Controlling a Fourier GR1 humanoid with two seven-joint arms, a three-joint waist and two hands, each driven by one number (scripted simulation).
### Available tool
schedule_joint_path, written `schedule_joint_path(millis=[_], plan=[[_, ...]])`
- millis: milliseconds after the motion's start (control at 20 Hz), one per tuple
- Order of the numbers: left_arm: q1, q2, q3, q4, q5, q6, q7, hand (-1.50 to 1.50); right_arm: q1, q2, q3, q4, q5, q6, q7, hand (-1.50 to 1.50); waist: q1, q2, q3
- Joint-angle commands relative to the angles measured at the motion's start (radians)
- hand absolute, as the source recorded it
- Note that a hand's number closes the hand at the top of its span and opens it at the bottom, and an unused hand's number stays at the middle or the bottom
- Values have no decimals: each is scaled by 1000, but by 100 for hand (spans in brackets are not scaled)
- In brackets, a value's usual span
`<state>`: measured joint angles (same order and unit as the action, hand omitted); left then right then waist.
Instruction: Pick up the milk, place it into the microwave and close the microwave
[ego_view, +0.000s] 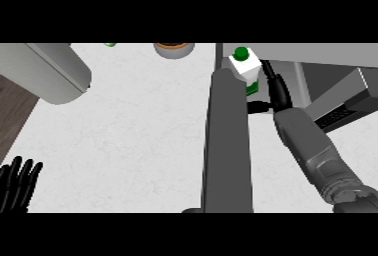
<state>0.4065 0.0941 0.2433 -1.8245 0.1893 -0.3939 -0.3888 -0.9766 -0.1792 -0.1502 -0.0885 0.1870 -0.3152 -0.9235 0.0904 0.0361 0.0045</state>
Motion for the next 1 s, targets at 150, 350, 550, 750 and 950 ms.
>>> schedule_joint_path(millis=[150, 350, 550, 750, 950], plan=[[60, -24, -44, -42, -75, 4, -20, -150, 93, 7, -40, -14, -43, 155, -97, -150, -34, -16, -1], [20, -39, -122, -51, -53, -40, 30, -150, 131, 16, -29, -6, -39, 282, -113, -150, -49, -16, -1], [92, -44, -177, -47, -80, -105, -30, -150, 166, 43, -17, -19, -39, 442, -133, -150, -64, -28, -3], [74, -32, -182, -62, -52, -127, 1, -150, 233, 2, -16, -54, -48, 566, -181, -150, -76, -31, -3], [81, -71, -289, -92, -129, -119, 29, -150, 326, 1, 4, -102, -44, 621, -223, -150, -91, -37, -3]])
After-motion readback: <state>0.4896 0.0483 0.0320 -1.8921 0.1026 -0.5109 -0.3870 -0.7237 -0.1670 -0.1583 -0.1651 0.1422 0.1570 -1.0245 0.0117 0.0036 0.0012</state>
